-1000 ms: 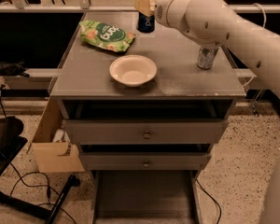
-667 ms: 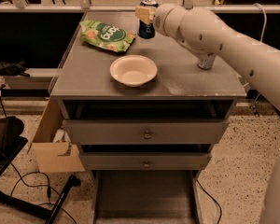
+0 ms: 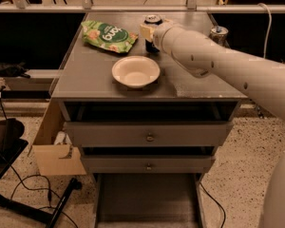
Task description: Pick pepsi can from bottom drawer and place on counter
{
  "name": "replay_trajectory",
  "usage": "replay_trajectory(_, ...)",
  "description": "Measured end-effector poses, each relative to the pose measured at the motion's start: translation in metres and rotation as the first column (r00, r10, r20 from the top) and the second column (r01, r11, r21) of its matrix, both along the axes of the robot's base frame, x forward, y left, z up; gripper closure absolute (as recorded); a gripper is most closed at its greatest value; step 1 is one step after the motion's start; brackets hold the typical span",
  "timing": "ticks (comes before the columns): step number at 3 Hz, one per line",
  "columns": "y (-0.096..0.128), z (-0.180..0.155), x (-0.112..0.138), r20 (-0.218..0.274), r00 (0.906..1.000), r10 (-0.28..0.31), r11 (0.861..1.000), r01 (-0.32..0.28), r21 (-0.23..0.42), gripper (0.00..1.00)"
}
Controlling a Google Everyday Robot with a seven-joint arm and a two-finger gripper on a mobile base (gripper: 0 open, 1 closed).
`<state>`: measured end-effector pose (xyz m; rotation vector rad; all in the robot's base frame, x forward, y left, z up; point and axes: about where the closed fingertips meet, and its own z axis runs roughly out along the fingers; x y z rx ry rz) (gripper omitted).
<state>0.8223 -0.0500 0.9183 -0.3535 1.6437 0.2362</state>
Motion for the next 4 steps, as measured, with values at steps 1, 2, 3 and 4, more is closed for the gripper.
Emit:
replay_trajectory(1, -0.0008, -0.0091, -0.0012, -0.008, 0.9999, -0.006, 1.0, 0.006, -0.013, 0.58)
replay_trajectory(2, -0.0008, -0.009, -0.0012, -0.008, 0.9999, -0.006, 1.0, 0.005, -0.013, 0.35)
replay_trajectory(3, -0.0007, -0.009, -0.0012, -0.008, 0.9999, -0.006, 1.0, 0.005, -0.013, 0.11)
replay_trajectory(4, -0.0007, -0.009, -0.0012, -0.008, 0.9999, -0.006, 1.0, 0.005, -0.013, 0.0)
